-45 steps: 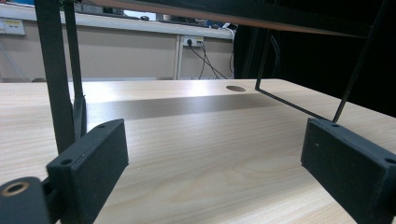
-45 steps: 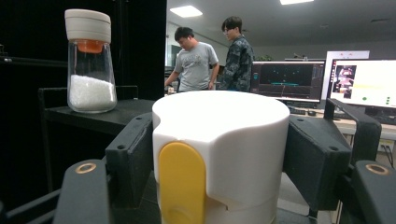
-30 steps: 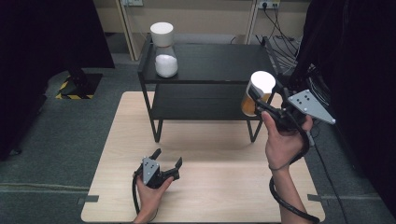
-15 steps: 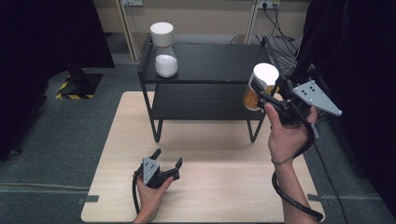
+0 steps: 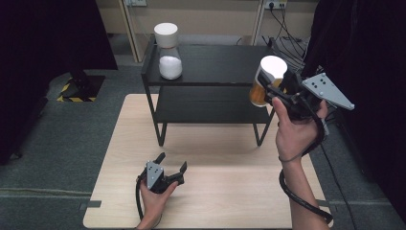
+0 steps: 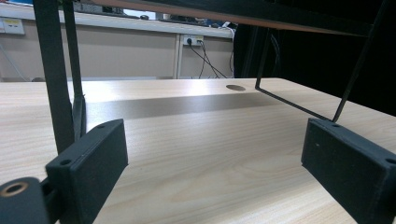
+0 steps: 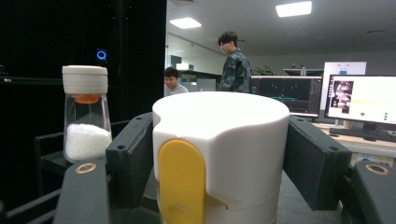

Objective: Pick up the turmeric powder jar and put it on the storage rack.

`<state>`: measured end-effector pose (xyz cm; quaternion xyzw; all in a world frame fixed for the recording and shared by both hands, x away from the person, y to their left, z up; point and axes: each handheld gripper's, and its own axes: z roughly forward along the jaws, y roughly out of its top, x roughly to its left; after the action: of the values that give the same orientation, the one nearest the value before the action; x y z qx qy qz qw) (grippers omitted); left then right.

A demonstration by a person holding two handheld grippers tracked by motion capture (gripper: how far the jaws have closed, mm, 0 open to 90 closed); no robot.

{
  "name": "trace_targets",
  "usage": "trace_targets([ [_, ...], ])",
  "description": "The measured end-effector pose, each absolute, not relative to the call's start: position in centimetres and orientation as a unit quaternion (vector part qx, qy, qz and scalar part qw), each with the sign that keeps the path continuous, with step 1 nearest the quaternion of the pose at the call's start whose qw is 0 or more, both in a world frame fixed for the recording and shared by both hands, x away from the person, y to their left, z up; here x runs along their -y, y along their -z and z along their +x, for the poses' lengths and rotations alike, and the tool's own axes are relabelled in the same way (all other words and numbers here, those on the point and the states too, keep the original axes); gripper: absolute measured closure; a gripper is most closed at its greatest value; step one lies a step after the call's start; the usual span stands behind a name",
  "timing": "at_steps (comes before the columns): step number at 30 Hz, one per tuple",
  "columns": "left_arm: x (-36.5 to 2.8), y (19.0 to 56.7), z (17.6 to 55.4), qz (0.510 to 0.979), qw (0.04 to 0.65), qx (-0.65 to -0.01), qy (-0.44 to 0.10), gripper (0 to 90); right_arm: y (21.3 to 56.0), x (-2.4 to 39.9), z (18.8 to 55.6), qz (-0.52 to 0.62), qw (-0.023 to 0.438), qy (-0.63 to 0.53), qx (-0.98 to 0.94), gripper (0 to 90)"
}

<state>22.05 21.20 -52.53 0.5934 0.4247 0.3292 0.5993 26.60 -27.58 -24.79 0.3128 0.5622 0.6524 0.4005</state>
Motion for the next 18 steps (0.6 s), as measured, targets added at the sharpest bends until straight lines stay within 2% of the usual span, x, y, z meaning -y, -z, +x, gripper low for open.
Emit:
trace_targets([
  [18,-21.2,52.5,22.1,0.593,0.600,-0.426,-0.327,6.4,22.7,27.1,27.4,0.314,0.405,-0.655,-0.556,31.0],
])
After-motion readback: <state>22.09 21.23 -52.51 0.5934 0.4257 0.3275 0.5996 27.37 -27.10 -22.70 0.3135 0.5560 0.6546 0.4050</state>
